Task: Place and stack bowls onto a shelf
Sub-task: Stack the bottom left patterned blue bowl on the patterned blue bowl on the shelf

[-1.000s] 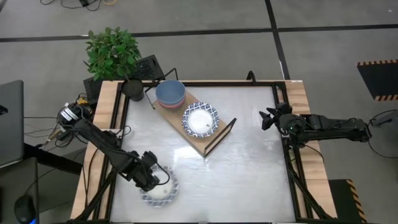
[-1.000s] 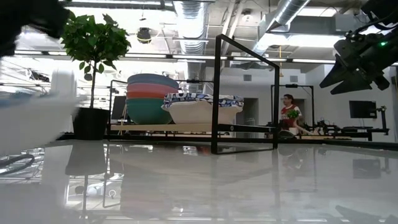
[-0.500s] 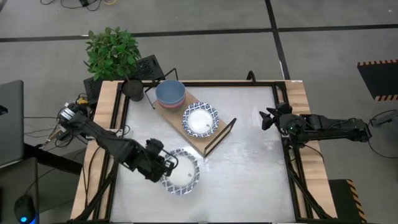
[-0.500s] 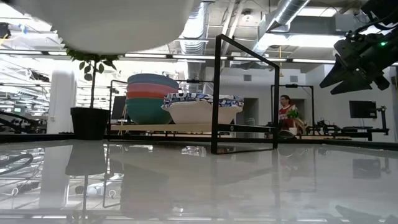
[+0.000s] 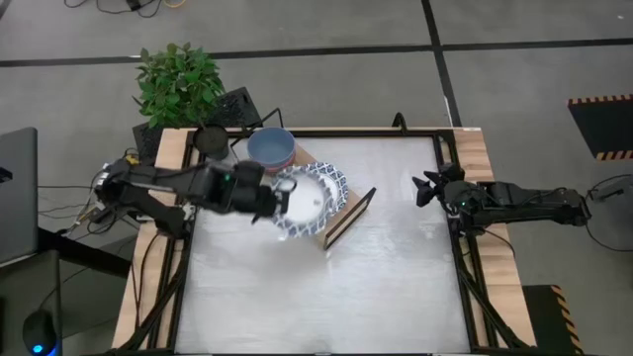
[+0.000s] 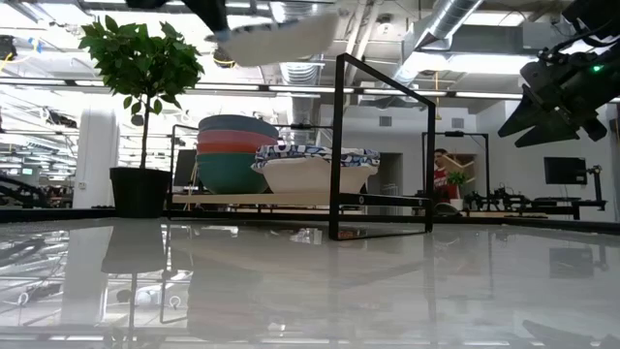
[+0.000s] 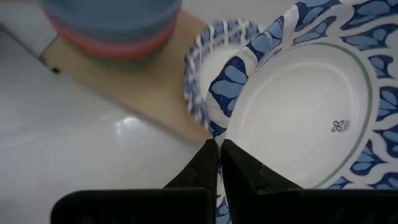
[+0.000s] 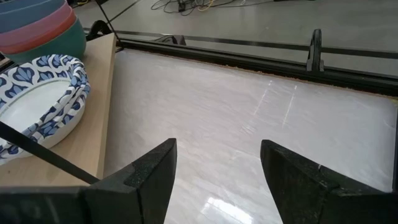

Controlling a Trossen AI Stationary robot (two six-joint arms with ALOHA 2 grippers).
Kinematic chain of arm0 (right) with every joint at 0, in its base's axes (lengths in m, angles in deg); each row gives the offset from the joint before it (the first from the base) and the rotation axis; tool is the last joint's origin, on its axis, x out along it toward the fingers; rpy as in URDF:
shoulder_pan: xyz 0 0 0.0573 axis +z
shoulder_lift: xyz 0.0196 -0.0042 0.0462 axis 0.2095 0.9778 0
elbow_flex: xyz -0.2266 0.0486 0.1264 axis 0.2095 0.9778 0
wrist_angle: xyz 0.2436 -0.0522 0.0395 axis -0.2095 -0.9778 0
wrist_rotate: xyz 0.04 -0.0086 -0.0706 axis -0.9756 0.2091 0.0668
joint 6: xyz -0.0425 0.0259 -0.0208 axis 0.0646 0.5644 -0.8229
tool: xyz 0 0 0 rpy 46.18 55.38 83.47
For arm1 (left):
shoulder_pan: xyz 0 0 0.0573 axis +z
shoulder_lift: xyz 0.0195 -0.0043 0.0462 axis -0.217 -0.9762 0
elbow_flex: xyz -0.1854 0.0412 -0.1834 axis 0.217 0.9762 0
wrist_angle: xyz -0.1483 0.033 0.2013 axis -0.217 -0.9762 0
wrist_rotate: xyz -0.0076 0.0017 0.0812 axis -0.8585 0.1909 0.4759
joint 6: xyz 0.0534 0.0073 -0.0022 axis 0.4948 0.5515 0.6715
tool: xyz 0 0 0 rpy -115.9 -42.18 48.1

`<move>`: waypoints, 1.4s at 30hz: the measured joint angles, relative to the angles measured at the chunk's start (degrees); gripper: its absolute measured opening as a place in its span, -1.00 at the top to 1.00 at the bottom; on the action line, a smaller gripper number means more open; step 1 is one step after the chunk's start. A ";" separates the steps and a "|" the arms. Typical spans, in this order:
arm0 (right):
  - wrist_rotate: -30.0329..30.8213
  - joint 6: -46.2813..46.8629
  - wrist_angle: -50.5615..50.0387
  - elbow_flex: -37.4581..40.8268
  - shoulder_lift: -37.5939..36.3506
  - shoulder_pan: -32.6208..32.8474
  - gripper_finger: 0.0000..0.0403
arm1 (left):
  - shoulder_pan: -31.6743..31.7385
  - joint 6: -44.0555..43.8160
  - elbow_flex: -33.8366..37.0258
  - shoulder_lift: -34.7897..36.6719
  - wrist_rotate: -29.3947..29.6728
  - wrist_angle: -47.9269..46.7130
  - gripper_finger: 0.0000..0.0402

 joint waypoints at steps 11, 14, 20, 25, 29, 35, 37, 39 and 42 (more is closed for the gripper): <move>0.04 0.00 0.00 0.00 -0.02 0.00 -0.29 | 17.34 13.78 0.44 -3.49 -6.19 11.03 1.00; 0.02 0.00 0.00 0.02 -0.02 0.00 -0.29 | 20.35 15.26 0.46 -5.87 -9.16 11.89 1.00; 0.02 0.00 -0.02 0.02 0.00 0.00 -0.29 | 22.24 16.44 0.46 -11.28 -14.96 12.12 1.00; 0.04 0.00 -0.02 0.02 -0.01 0.00 -0.29 | 22.21 18.31 0.46 -14.36 -19.20 14.19 1.00; 0.03 0.00 -0.01 0.02 -0.01 0.00 -0.29 | 22.41 18.58 0.48 -15.99 -19.82 14.15 1.00; 0.02 0.00 -0.02 0.02 -0.02 0.00 -0.29 | 22.62 18.77 0.48 -16.39 -19.50 14.89 1.00; 0.02 0.00 -0.02 0.02 -0.01 0.00 -0.29 | 22.82 19.26 0.48 -16.39 -19.54 14.88 1.00; 0.02 0.00 -0.02 0.02 0.00 0.00 -0.29 | 22.98 19.96 0.48 -16.39 -19.93 14.82 1.00; 0.02 0.00 -0.02 0.02 -0.01 0.00 -0.29 | 23.02 21.14 0.48 -16.39 -20.22 14.82 1.00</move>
